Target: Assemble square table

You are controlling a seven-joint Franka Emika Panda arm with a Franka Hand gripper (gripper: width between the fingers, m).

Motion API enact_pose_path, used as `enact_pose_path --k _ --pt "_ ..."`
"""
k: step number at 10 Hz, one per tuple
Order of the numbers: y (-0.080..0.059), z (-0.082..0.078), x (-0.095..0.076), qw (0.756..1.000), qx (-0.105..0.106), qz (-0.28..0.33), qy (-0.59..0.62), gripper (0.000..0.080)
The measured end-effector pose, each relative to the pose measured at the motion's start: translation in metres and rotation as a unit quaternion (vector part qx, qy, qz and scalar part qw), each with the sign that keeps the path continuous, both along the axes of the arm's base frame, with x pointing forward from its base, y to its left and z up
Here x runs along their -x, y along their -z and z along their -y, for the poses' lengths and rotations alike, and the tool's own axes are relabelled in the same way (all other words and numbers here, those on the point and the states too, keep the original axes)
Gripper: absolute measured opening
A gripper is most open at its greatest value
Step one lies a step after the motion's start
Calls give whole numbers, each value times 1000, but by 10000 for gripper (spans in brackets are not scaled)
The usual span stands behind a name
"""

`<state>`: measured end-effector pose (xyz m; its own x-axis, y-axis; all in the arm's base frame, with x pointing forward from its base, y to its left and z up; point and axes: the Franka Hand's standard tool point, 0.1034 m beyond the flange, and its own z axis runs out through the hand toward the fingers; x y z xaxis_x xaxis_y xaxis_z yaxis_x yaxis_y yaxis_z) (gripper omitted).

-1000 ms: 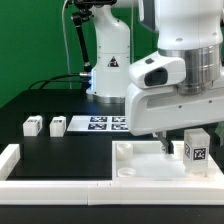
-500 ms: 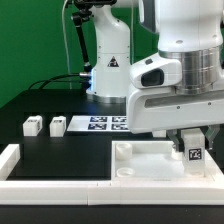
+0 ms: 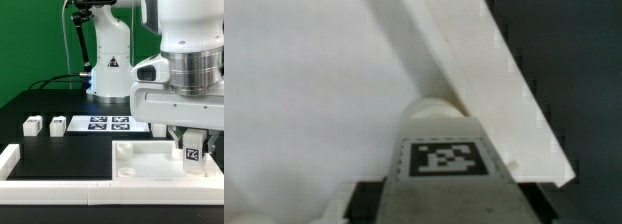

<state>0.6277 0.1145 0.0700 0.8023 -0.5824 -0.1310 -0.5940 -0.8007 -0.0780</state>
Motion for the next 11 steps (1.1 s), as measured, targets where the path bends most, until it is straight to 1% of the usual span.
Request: enact_pose_path --k 2,4,6,7,8,9,10,11 --pt "0 1 -2 992 -8 -12 122 288" --pt "0 -1 -2 974 -11 -30 223 290" --pt "1 -4 -2 959 -7 -39 280 290" --pt "1 -4 -2 961 -7 -38 274 290" --pt "1 -4 -2 968 -9 -34 250 290" --pt "0 -6 -1 974 -6 -33 224 384" --pt "-2 -10 2 990 0 -26 137 523" --pt "-8 -15 -1 999 11 -8 40 609"
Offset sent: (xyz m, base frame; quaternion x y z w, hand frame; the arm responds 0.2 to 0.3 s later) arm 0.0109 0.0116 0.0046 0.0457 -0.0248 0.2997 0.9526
